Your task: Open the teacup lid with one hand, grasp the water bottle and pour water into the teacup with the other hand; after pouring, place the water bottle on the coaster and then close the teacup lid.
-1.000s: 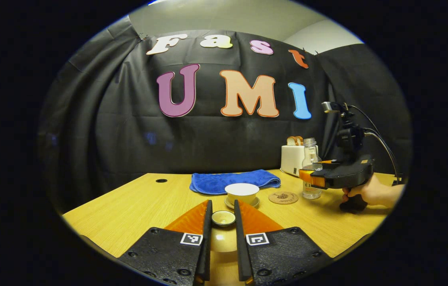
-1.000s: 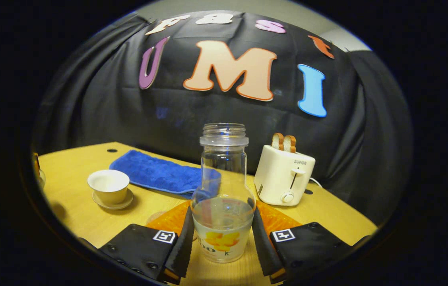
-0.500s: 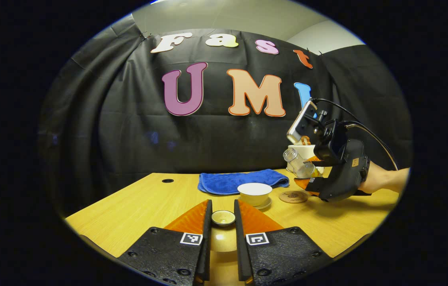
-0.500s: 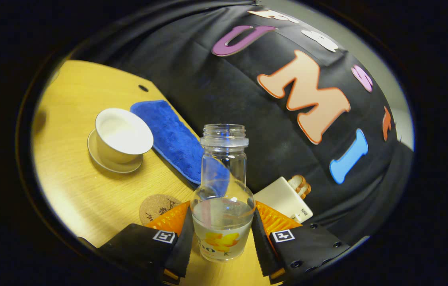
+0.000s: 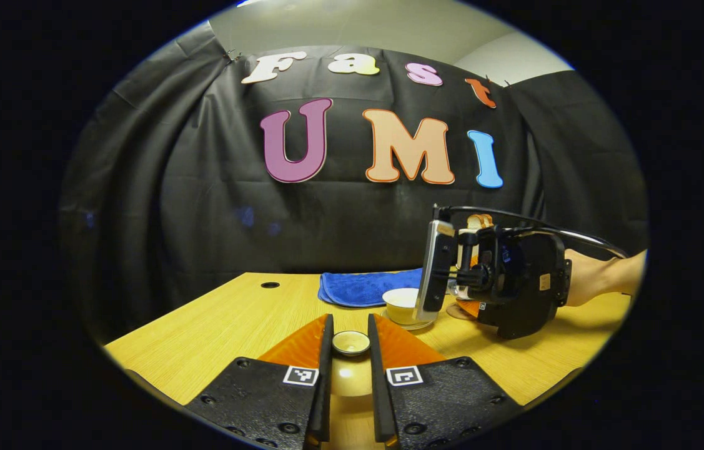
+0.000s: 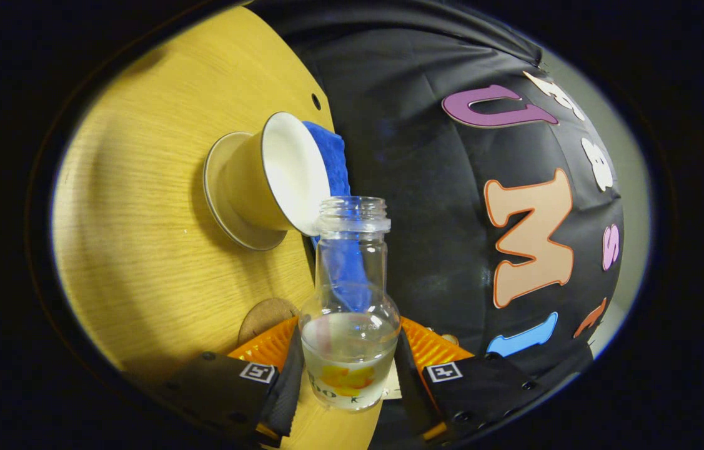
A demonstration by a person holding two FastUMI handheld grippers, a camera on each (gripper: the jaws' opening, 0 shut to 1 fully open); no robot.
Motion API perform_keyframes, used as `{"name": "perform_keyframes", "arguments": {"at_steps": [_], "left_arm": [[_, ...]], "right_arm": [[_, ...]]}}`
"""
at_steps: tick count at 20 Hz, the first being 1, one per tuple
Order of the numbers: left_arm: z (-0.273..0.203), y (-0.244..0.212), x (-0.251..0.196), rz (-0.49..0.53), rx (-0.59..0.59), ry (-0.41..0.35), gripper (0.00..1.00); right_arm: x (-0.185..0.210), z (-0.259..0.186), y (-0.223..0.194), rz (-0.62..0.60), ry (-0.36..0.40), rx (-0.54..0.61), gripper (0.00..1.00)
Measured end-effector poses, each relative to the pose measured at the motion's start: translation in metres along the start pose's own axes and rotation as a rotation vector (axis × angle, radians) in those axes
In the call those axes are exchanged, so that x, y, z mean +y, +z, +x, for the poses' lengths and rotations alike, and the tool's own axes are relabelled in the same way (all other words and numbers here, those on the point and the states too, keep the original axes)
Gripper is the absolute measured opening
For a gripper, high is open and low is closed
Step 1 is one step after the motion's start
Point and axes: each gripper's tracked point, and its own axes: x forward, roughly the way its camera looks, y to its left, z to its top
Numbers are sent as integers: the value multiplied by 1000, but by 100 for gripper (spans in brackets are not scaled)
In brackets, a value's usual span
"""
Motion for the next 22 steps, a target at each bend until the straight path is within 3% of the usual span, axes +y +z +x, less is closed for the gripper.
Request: {"name": "perform_keyframes", "arguments": {"at_steps": [22], "left_arm": [[0,0,6,0,1,6,25]], "right_arm": [[-29,4,5,-347,-56,11,72]]}}
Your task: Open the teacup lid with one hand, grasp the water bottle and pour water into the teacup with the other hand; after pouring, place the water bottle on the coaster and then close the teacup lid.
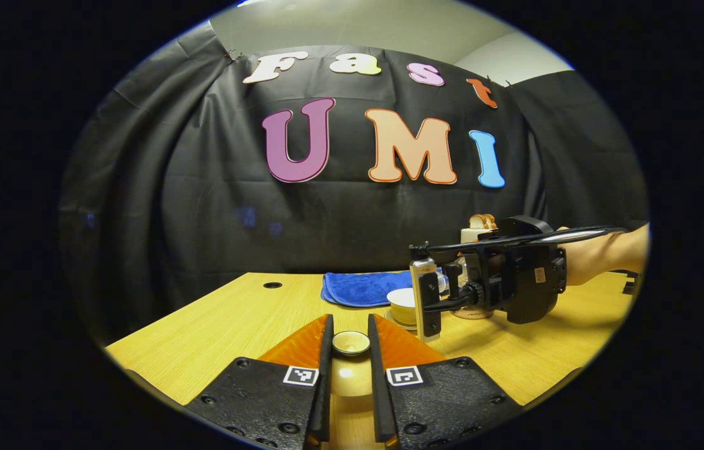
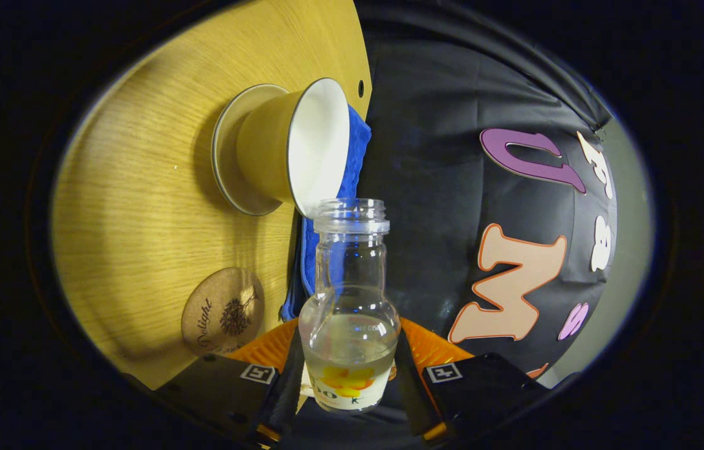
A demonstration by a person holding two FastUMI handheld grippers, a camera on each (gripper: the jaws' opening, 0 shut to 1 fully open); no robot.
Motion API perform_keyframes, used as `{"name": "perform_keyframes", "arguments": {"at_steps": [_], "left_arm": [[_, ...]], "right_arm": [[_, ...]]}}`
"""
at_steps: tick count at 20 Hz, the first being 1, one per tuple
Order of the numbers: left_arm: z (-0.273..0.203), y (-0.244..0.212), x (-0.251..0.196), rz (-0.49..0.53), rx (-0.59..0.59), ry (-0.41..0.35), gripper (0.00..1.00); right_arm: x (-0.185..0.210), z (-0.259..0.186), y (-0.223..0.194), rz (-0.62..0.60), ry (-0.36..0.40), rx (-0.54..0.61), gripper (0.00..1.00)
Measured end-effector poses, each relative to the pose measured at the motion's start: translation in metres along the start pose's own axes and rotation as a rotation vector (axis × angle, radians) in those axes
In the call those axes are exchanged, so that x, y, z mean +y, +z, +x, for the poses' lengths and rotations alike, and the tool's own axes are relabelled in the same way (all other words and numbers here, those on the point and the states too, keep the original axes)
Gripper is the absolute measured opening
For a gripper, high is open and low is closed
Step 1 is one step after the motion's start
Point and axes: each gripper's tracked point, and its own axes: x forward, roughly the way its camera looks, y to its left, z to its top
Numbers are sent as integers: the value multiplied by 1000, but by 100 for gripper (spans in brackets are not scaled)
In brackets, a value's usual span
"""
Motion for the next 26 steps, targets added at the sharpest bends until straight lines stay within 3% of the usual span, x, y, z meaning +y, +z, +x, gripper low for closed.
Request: {"name": "perform_keyframes", "arguments": {"at_steps": [19,26], "left_arm": [[0,-1,1,0,0,2,25],[-1,0,1,-2,1,3,25]], "right_arm": [[-20,-2,19,-206,-61,-35,71],[-46,0,21,-288,-109,-46,71]]}}
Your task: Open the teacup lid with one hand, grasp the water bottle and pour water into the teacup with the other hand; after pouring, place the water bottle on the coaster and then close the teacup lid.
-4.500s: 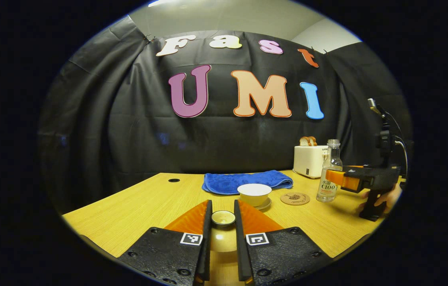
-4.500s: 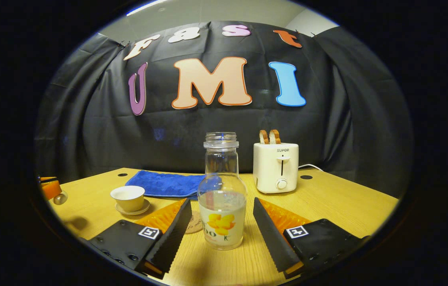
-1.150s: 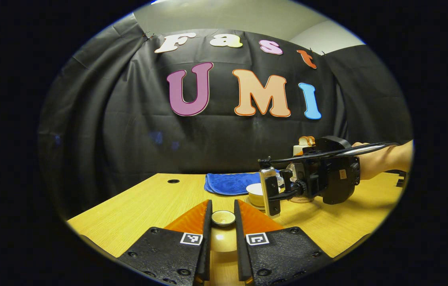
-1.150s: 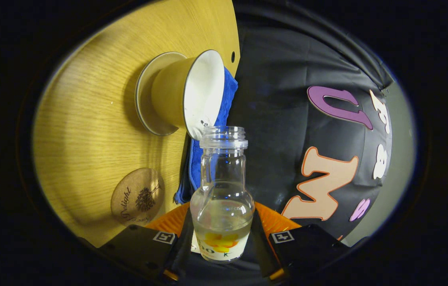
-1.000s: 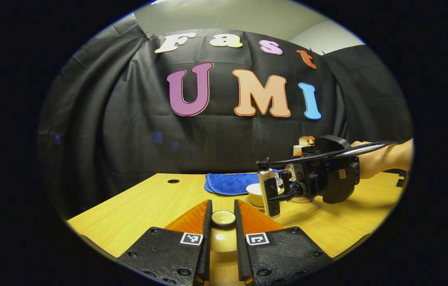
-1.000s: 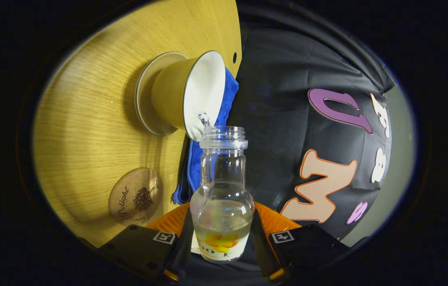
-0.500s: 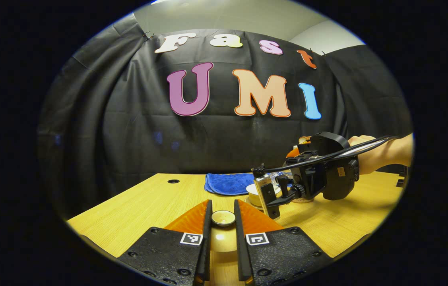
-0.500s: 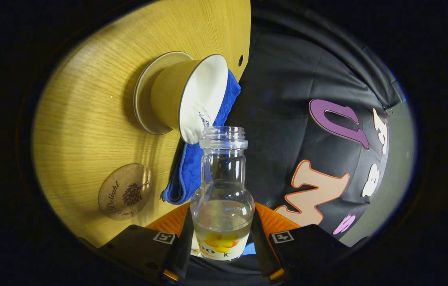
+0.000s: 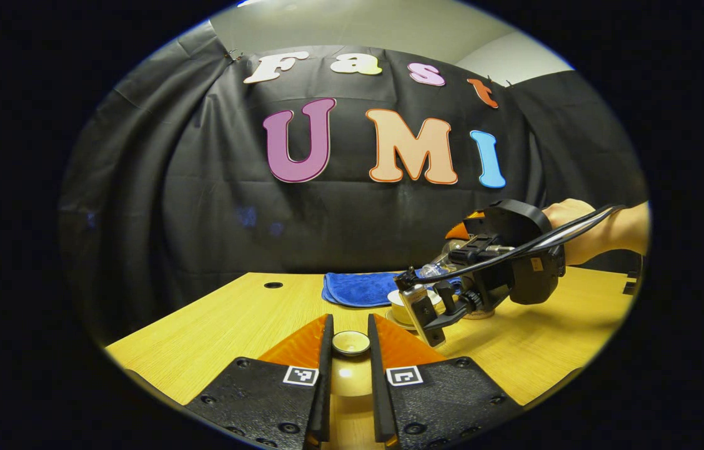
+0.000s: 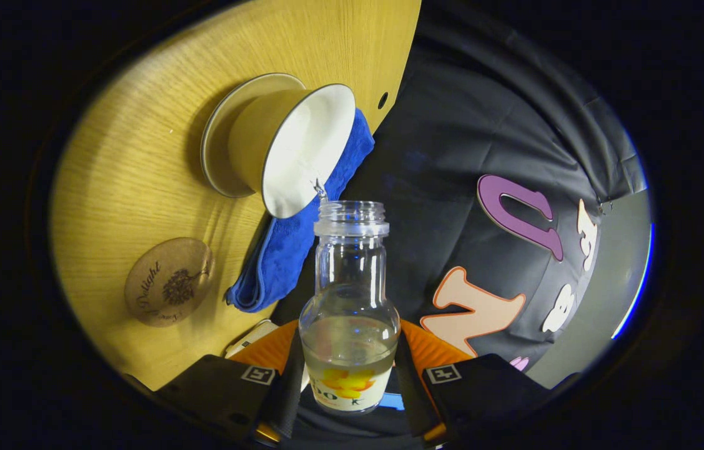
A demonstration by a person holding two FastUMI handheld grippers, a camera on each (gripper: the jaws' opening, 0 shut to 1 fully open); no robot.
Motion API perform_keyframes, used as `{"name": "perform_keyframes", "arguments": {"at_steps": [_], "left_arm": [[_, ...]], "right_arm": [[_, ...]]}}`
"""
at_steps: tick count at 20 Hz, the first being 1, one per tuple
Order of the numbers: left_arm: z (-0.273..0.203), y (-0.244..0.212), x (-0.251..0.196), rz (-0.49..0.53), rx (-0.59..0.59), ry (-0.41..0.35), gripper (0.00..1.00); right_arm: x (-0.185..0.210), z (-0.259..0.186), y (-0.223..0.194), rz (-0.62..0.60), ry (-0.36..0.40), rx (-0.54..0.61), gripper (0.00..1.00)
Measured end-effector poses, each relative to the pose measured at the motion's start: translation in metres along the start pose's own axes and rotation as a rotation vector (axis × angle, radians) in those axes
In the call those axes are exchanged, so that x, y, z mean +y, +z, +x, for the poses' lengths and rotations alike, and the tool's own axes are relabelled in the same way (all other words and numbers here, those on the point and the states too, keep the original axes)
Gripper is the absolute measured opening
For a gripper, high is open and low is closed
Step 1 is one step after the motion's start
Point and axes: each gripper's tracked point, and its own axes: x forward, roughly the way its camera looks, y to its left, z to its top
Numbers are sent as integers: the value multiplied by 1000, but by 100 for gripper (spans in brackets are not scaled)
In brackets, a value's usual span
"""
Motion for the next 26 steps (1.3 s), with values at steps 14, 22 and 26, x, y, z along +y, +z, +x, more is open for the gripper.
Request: {"name": "perform_keyframes", "arguments": {"at_steps": [14,22,26], "left_arm": [[-1,1,1,0,1,-1,25],[-1,1,0,0,1,0,25],[-1,1,1,0,1,1,26]], "right_arm": [[-12,-4,9,-65,-28,-16,72],[-9,-1,15,-77,-24,-17,72],[-5,-1,22,-67,-12,-17,72]]}}
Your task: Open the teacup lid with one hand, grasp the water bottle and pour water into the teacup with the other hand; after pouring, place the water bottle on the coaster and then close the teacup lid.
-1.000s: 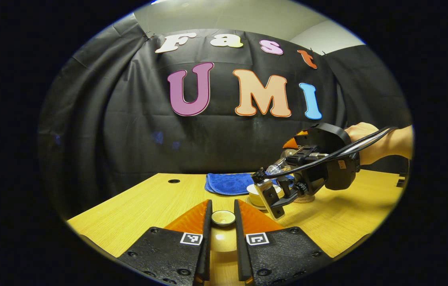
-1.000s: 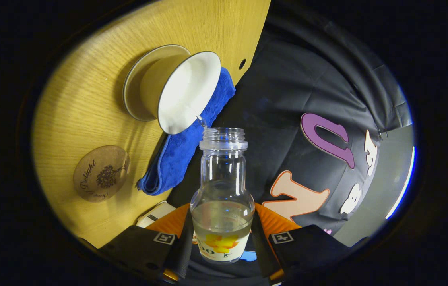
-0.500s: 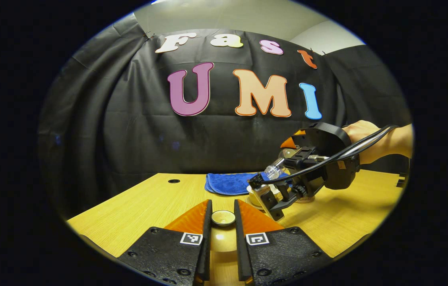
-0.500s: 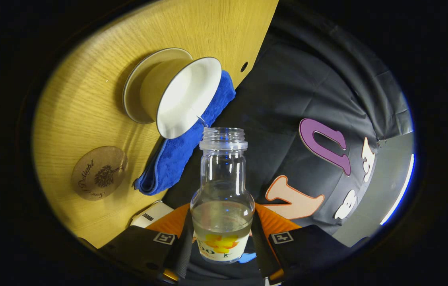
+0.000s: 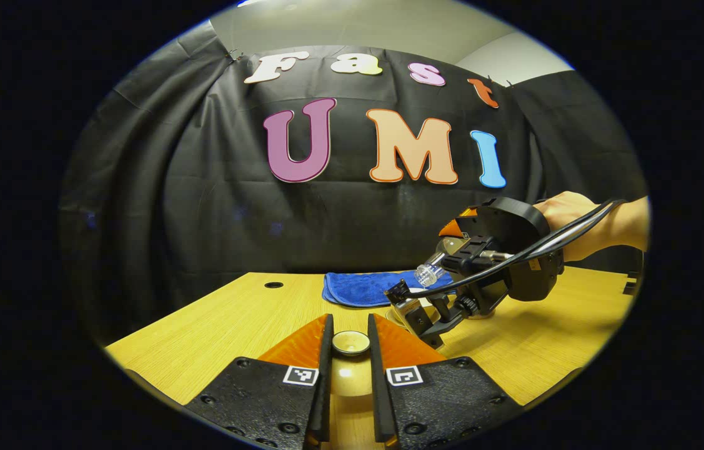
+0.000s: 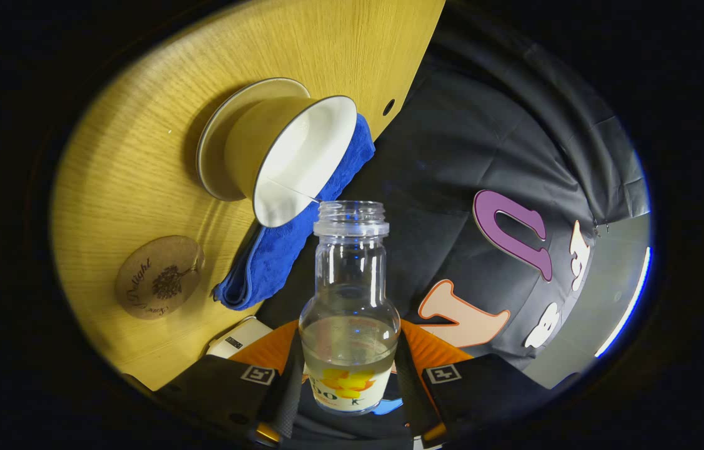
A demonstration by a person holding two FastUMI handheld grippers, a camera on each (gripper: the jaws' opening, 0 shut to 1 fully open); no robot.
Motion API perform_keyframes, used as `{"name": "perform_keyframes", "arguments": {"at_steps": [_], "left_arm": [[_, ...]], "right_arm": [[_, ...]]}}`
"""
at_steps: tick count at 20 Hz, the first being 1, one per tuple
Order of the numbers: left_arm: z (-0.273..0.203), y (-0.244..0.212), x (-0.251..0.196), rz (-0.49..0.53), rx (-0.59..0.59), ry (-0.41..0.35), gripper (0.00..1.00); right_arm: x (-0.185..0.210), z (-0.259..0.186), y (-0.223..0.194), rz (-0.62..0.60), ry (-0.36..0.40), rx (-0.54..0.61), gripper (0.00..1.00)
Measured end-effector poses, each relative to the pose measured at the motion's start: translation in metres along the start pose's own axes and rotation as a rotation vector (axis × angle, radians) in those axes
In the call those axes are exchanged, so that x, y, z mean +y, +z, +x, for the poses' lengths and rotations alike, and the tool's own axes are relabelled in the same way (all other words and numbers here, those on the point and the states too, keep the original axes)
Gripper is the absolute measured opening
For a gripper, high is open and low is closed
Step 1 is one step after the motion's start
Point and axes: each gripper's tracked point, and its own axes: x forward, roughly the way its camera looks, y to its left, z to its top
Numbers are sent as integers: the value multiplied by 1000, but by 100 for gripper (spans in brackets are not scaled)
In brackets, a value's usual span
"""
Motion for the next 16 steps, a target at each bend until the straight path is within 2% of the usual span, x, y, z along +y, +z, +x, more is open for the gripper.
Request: {"name": "perform_keyframes", "arguments": {"at_steps": [4,7,11,14,15,16], "left_arm": [[0,-1,-1,0,0,0,25],[1,0,0,3,-2,1,25],[0,-1,0,4,-2,2,25],[1,0,0,2,-1,3,25],[1,0,0,3,-1,3,25],[1,0,1,2,-1,4,25]], "right_arm": [[8,3,-2,102,52,13,72],[14,6,-5,283,116,14,72],[22,-1,1,650,211,5,75],[23,-3,3,1000,259,-15,70],[23,-4,1,1126,265,-21,75],[23,-5,-5,1257,268,-25,73]]}}
